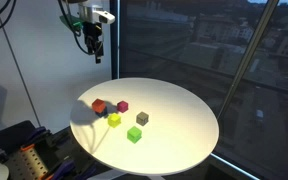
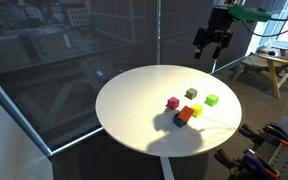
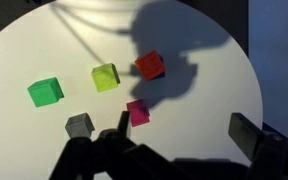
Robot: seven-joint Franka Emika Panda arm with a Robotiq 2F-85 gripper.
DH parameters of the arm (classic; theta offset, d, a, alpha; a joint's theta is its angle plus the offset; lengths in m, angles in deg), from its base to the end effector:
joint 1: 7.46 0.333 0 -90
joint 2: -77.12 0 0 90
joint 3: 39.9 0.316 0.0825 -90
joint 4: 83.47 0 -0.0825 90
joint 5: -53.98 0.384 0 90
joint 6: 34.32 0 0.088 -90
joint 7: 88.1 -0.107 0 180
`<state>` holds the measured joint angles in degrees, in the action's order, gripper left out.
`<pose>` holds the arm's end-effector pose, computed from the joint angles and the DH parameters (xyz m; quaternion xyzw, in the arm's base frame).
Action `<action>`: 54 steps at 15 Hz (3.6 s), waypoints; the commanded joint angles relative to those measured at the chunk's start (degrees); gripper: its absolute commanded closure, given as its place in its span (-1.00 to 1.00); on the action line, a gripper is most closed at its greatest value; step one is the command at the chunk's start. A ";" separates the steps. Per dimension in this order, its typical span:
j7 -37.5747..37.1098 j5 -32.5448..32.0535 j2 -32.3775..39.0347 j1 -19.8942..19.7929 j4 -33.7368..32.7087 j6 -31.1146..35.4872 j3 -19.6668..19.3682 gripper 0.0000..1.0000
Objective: Put the orange block on the table.
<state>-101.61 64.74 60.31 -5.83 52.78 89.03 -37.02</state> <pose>0.4560 0.0443 0.4421 -0.9886 0.1276 -0.0224 0.0772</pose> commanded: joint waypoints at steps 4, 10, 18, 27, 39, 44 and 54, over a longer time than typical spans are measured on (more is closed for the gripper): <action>0.02 0.01 -0.10 -0.11 -0.19 -0.13 0.08 -1.00; -0.37 -0.07 0.65 -0.40 -1.98 -1.19 -0.15 -1.00; -1.15 -5.19 3.17 -1.25 -8.33 -5.37 0.39 -1.00; 0.53 -11.49 8.78 -0.04 -15.21 -9.51 1.10 -1.00; 6.52 -6.47 17.29 2.63 -16.68 -4.68 1.50 -1.00; 7.82 -6.12 19.05 3.09 -15.29 1.31 1.63 -1.00; 7.06 -6.89 20.93 3.49 -13.53 6.77 1.70 -1.00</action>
<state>-94.54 57.87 81.25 -2.27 39.38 96.00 -35.38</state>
